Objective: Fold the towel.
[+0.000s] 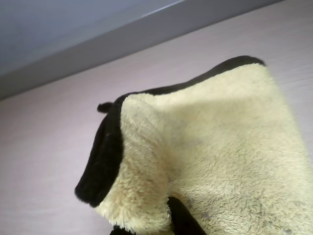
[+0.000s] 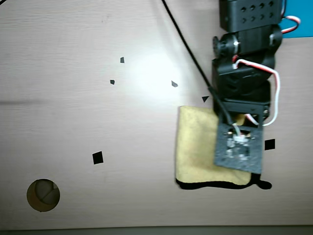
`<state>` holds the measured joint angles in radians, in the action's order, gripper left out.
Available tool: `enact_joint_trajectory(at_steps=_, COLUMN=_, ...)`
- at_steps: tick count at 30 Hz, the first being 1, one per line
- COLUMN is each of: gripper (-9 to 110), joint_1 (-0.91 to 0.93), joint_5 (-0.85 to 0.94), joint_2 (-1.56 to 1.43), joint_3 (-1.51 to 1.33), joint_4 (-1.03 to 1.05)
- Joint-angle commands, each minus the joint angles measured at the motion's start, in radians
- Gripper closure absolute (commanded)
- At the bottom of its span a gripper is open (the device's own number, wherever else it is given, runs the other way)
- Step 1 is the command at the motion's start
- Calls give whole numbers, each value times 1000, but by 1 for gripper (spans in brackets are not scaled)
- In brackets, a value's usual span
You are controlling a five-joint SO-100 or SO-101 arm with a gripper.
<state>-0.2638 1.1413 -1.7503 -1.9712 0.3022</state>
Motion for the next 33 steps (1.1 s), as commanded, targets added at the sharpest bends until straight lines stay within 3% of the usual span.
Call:
enact_joint_trajectory(at_steps=1, gripper=101, joint_1=-49, joint_5=18, joint_2=12, joint_3=14, joint_4=3)
enact_joint_trajectory(at_steps=6, gripper=101, joint_1=-72, joint_5=17, joint_2=66, joint_3=3, joint_4=-3)
enact_joint_trajectory(at_steps=12, gripper=92, joint_1=-78, joint_5=9, joint_2=72, joint_3=-25, joint_4=-6)
enact_joint_trajectory(at_steps=21, gripper=83, joint_1=-81, joint_5=-49, joint_2=-58, joint_3=-52, joint_4=149)
enact_joint_trajectory(at_steps=26, gripper=82, joint_1=-117, joint_5=-173, joint_2=-193, joint_3=-6, joint_4=353)
enact_joint_trajectory(at_steps=33, gripper=86, joint_1=-155, joint_5=-397, joint_2=-465, joint_3=-178, joint_4=511)
